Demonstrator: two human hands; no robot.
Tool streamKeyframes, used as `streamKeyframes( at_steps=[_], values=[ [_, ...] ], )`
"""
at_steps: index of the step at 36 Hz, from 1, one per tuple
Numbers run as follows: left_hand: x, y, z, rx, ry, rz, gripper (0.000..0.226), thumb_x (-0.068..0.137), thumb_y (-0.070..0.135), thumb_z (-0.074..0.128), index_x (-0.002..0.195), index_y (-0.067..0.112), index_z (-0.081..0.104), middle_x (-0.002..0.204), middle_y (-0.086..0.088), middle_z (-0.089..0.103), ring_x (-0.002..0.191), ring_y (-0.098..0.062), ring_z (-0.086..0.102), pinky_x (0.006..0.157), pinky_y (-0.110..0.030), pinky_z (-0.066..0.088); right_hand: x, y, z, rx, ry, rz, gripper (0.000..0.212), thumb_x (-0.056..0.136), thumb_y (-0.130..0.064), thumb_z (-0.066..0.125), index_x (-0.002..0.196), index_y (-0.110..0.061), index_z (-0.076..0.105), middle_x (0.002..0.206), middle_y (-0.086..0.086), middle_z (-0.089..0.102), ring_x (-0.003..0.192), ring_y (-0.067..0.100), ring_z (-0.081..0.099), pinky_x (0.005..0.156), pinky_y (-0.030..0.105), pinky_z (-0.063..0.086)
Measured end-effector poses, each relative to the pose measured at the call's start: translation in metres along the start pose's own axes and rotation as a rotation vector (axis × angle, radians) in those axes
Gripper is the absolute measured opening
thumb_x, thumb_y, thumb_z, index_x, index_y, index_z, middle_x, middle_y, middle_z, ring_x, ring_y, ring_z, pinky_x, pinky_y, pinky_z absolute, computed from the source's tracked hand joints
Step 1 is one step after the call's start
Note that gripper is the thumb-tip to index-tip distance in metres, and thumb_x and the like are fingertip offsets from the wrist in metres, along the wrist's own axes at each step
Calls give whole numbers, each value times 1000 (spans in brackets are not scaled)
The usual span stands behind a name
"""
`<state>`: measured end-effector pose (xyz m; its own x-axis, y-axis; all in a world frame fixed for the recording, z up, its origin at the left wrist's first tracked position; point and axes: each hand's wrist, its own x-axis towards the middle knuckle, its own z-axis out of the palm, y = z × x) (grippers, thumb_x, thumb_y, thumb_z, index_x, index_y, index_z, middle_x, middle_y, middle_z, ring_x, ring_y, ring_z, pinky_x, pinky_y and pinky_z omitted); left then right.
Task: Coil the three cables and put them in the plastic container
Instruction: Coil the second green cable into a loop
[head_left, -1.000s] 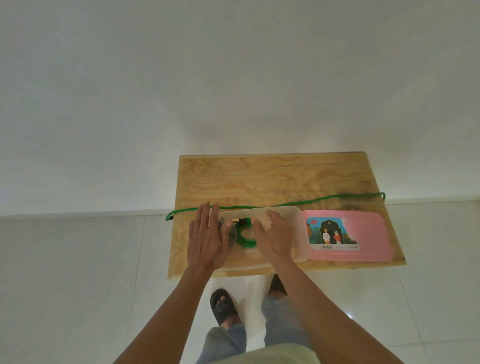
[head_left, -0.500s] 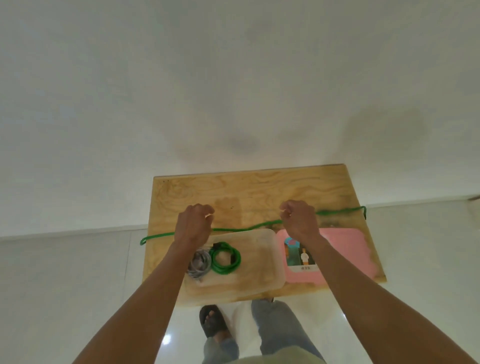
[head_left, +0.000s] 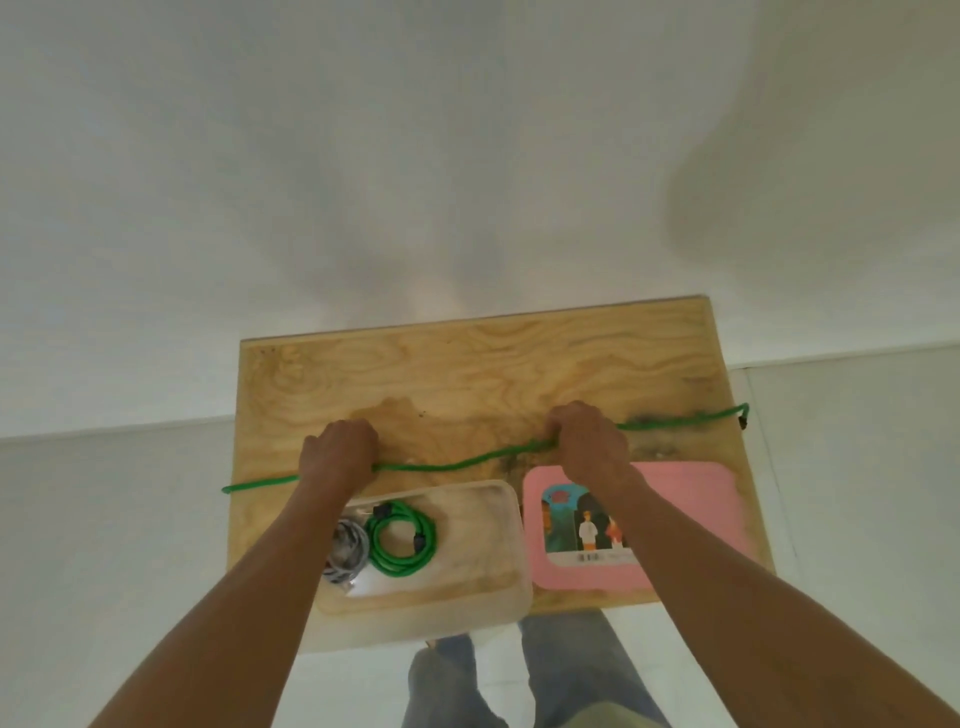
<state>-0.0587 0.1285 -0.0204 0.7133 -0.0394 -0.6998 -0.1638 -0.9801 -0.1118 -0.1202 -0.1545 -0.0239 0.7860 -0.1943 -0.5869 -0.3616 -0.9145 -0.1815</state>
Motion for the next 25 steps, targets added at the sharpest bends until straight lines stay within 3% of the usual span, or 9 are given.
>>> streamKeyframes(
  at_steps=[4,9,14,18,21,25],
  values=[
    [0,-4,-5,-58,-11,7,27,91,28,64,115,16,59,113,-10,62,106,-30,62,84,-42,52,1,0,-3,-26,22,-85,31,89,4,54,106,-20,65,109,2,56,100,26,61,79,38,53],
    [-8,-22,-32,-240,84,16,18,93,24,64,106,15,58,110,-13,61,95,-32,61,80,-46,54,-4,-18,-22,27,126,-85,26,92,-1,51,110,-16,62,115,6,48,104,28,55,71,35,40],
    [-27,-45,-72,-442,315,50,4,92,21,68,94,18,67,104,-14,66,82,-32,63,70,-36,50,-16,-47,-51,210,301,-66,30,88,3,55,113,-13,62,117,7,48,108,30,53,72,32,39],
    [-48,-64,-97,-509,501,118,13,95,17,63,101,9,72,94,-13,67,89,-37,64,78,-42,52,-34,-70,-74,269,482,-89,29,91,2,54,116,-11,61,120,8,49,110,29,53,73,32,41],
    [-69,-76,-115,-642,642,136,13,95,15,64,100,12,75,91,-15,70,84,-36,65,77,-45,54,-50,-89,-89,321,596,-128,26,92,2,53,115,-10,60,117,9,50,100,31,56,70,32,42],
    [-98,-88,-135,-769,802,207,17,96,17,63,107,12,75,81,-9,70,73,-27,64,72,-36,52,-75,-116,-109,477,731,-208,20,97,-5,51,114,-5,63,114,12,52,82,27,56,73,32,44]
  ],
)
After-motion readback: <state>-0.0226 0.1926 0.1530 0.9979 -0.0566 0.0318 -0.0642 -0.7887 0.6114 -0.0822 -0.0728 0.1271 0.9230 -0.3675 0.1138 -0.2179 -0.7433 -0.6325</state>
